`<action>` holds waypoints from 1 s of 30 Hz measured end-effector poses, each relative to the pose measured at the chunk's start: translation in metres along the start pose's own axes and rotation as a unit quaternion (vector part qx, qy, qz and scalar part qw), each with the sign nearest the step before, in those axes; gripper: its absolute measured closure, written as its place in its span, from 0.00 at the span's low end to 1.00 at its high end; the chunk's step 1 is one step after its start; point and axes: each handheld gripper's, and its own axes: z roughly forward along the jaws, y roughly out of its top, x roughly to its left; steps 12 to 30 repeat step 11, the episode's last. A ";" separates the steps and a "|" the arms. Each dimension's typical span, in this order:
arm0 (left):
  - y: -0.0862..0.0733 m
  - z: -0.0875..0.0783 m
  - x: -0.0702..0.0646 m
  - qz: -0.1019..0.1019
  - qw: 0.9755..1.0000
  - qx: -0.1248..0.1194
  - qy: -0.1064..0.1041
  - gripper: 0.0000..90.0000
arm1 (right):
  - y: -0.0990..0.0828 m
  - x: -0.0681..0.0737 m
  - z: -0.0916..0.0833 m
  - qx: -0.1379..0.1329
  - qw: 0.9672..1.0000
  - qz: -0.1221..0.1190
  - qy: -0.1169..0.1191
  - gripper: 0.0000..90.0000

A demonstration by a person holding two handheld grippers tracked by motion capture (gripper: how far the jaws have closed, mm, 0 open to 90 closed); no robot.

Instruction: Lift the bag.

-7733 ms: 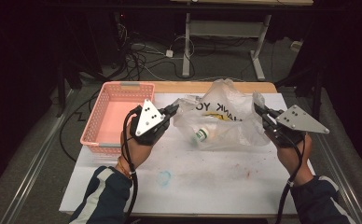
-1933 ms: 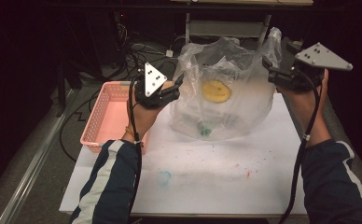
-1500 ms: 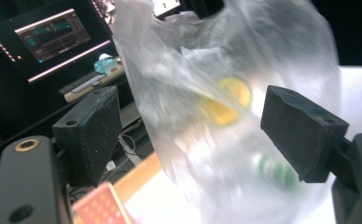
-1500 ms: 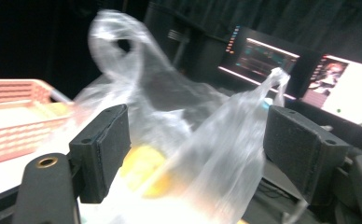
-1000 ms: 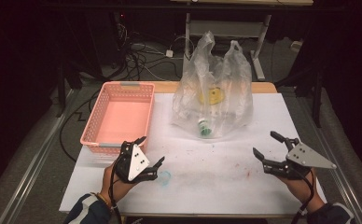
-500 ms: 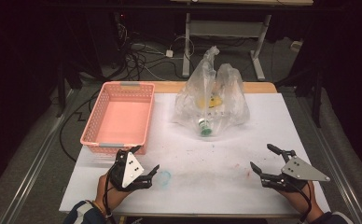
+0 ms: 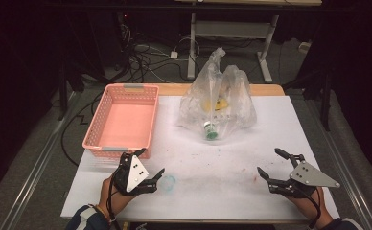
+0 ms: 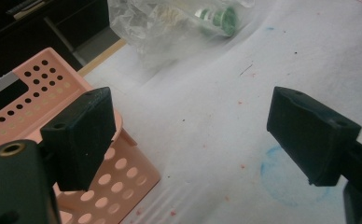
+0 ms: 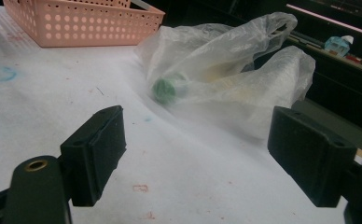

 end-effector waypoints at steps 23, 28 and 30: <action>0.001 0.001 0.000 0.000 1.000 -0.001 -0.002 0.17 | 0.001 0.002 0.000 0.002 1.000 -0.005 0.004 0.22; 0.001 0.001 0.000 0.000 1.000 -0.001 -0.002 0.17 | 0.001 0.002 0.000 0.002 1.000 -0.005 0.004 0.22; 0.001 0.001 0.000 0.000 1.000 -0.001 -0.002 0.17 | 0.001 0.002 0.000 0.002 1.000 -0.005 0.004 0.22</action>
